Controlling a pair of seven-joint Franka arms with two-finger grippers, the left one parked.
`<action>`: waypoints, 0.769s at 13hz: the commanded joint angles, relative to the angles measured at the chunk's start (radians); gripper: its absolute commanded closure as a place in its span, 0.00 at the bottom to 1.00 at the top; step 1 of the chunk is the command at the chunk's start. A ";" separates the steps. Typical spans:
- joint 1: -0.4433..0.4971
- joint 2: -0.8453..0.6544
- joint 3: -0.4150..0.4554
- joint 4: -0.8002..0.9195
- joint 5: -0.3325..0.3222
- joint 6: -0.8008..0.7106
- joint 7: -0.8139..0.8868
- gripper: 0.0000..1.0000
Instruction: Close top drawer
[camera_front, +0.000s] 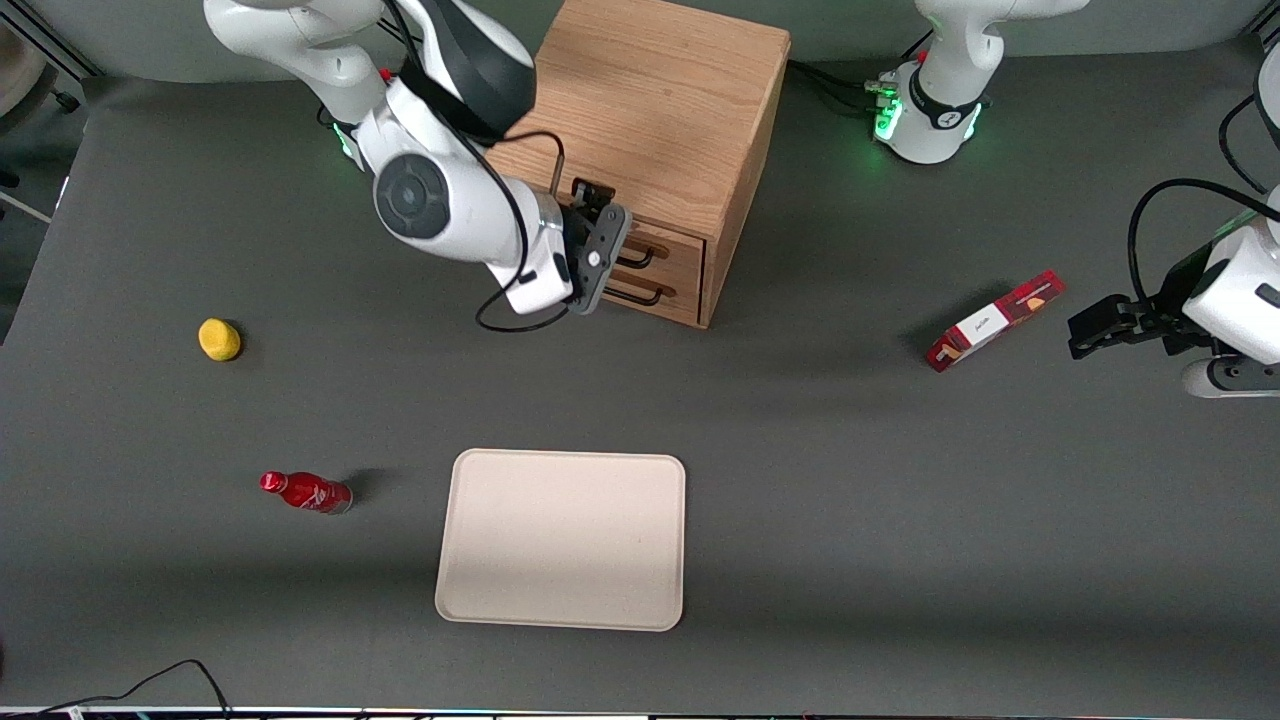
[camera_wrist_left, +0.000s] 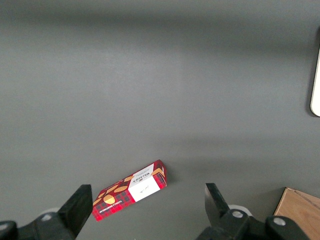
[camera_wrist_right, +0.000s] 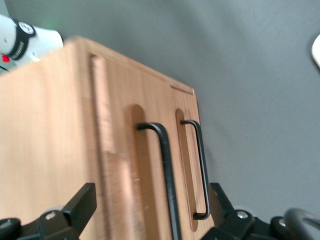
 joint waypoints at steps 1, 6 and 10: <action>-0.005 -0.177 0.000 -0.009 -0.046 -0.050 0.115 0.00; -0.027 -0.487 -0.027 -0.002 -0.273 -0.305 0.689 0.00; -0.034 -0.598 -0.286 -0.005 -0.471 -0.428 0.798 0.00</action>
